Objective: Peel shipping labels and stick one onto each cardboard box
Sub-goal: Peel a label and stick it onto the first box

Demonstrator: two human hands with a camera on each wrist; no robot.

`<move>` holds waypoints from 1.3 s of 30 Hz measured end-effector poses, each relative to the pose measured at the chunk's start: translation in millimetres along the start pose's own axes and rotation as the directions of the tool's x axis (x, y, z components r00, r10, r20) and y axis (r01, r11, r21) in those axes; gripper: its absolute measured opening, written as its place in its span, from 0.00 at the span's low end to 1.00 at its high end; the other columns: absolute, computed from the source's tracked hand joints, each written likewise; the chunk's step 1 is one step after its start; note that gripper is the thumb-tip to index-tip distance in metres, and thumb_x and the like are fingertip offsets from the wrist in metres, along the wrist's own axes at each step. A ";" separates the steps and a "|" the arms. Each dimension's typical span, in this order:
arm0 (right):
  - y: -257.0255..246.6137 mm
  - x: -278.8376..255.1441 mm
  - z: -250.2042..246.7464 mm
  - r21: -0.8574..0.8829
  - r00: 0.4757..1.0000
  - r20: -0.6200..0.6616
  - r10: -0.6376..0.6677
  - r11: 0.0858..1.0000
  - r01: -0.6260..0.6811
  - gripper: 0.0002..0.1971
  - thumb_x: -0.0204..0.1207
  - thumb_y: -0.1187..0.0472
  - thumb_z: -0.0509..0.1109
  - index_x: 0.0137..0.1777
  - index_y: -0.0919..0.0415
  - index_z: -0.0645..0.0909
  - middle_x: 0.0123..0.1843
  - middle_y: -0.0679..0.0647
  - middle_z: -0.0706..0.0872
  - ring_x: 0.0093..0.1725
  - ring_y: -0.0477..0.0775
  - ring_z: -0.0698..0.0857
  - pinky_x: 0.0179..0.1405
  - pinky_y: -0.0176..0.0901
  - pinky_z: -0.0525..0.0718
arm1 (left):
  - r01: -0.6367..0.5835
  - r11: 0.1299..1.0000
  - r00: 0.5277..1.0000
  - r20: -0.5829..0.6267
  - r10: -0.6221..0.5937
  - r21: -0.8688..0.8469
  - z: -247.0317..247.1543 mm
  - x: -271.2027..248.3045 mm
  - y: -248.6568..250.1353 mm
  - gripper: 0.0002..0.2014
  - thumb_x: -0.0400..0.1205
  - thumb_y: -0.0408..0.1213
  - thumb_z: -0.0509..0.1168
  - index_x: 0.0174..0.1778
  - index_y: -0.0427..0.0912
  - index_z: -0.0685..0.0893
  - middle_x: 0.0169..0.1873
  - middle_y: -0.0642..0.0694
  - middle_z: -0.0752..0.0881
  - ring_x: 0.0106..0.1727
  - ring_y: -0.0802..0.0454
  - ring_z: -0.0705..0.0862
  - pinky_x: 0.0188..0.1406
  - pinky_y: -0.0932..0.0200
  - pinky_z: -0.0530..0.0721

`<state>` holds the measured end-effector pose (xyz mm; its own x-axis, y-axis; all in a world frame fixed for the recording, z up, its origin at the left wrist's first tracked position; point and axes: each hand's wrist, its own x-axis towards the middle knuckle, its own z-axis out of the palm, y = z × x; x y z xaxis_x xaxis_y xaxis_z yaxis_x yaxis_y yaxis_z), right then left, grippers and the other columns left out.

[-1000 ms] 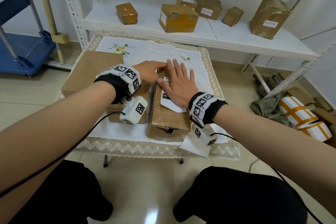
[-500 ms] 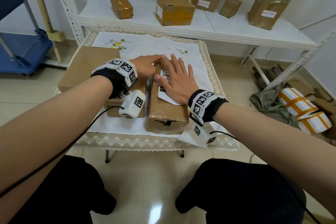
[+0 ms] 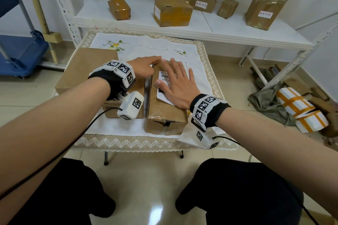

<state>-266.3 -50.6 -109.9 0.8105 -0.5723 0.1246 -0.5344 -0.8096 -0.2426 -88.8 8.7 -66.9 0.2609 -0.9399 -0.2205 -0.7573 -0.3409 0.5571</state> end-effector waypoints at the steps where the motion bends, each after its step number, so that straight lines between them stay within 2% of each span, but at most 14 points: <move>1: -0.2 -0.9 0.3 0.003 1.000 -0.002 -0.001 1.000 0.001 0.38 0.82 0.30 0.41 0.88 0.44 0.41 0.90 0.52 0.43 0.89 0.59 0.41 0.85 0.68 0.39 | 0.004 1.000 1.000 0.001 -0.004 -0.001 0.4 0.5 -0.7 0.35 0.82 0.27 0.55 0.86 0.48 0.57 0.85 0.50 0.61 0.85 0.49 0.59 0.82 0.56 0.57; 8: -3.2 -7.1 -0.7 -0.002 1.000 0.000 0.025 1.000 -0.025 0.38 0.83 0.30 0.44 0.88 0.45 0.43 0.90 0.52 0.45 0.89 0.58 0.41 0.84 0.66 0.37 | 0.027 0.999 1.000 -0.009 -0.027 -0.022 4.6 2.3 -3.4 0.34 0.83 0.31 0.56 0.86 0.51 0.57 0.85 0.51 0.62 0.85 0.49 0.59 0.84 0.55 0.56; 14: -7.4 -7.0 -4.8 -0.032 0.998 0.025 0.053 0.998 -0.052 0.39 0.82 0.30 0.46 0.88 0.45 0.43 0.90 0.54 0.47 0.89 0.59 0.41 0.84 0.69 0.39 | 0.035 0.999 0.999 -0.002 -0.035 0.000 3.1 -1.6 0.7 0.34 0.83 0.32 0.58 0.87 0.51 0.56 0.85 0.50 0.60 0.85 0.49 0.58 0.82 0.56 0.56; 17: -11.2 -4.9 -11.1 0.011 0.993 0.045 0.106 0.994 -0.106 0.37 0.83 0.31 0.47 0.88 0.44 0.44 0.90 0.54 0.46 0.89 0.60 0.43 0.84 0.72 0.41 | 0.022 1.000 1.000 -0.003 -0.022 0.018 1.6 -5.1 4.2 0.34 0.84 0.32 0.59 0.87 0.48 0.55 0.85 0.49 0.59 0.85 0.48 0.58 0.82 0.56 0.56; 21: -15.9 4.3 -22.3 0.117 0.971 0.087 0.224 0.965 -0.234 0.38 0.84 0.31 0.46 0.89 0.46 0.42 0.90 0.55 0.44 0.89 0.61 0.44 0.83 0.72 0.42 | 0.019 0.999 1.000 0.016 -0.019 0.029 2.2 -4.0 -0.3 0.35 0.83 0.30 0.57 0.87 0.49 0.55 0.85 0.49 0.59 0.85 0.48 0.58 0.84 0.53 0.56; 27: -21.5 18.6 -19.6 0.109 0.953 0.093 0.287 0.949 -0.297 0.37 0.86 0.35 0.47 0.89 0.49 0.42 0.90 0.56 0.43 0.88 0.63 0.44 0.83 0.73 0.42 | 0.012 0.999 1.000 -0.005 -0.012 0.052 3.0 -4.5 0.4 0.34 0.84 0.28 0.55 0.87 0.47 0.54 0.86 0.46 0.58 0.86 0.46 0.57 0.84 0.52 0.56; 33: -20.9 17.0 2.4 -0.010 0.979 0.044 0.199 0.980 -0.199 0.36 0.84 0.34 0.47 0.88 0.49 0.47 0.89 0.55 0.48 0.88 0.66 0.46 0.81 0.78 0.45 | 0.011 0.999 1.000 0.005 -0.011 0.032 4.0 -3.0 0.1 0.34 0.84 0.31 0.57 0.87 0.46 0.53 0.85 0.45 0.58 0.85 0.45 0.58 0.83 0.52 0.57; 36: -20.0 17.1 3.1 -0.050 0.985 0.012 0.172 0.984 -0.171 0.37 0.84 0.34 0.46 0.88 0.49 0.45 0.90 0.56 0.43 0.88 0.68 0.42 0.82 0.76 0.42 | 0.021 1.000 1.000 0.001 -0.021 0.015 5.0 -3.6 0.1 0.34 0.84 0.29 0.55 0.87 0.47 0.54 0.85 0.45 0.59 0.85 0.45 0.59 0.83 0.53 0.58; 39: -21.5 15.6 2.8 -0.063 0.990 -0.013 0.144 0.988 -0.144 0.37 0.85 0.34 0.46 0.89 0.49 0.43 0.90 0.57 0.40 0.88 0.68 0.40 0.82 0.74 0.39 | 0.004 1.000 1.000 0.029 -0.004 -0.006 5.6 -3.4 -2.3 0.36 0.81 0.28 0.55 0.86 0.50 0.57 0.84 0.47 0.62 0.84 0.44 0.62 0.82 0.48 0.61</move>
<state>-241.4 -41.8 -105.5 0.7222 -0.6844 0.1006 -0.6597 -0.7252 -0.1973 -91.3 12.7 -71.9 0.2463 -0.9376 -0.2455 -0.7529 -0.3445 0.5608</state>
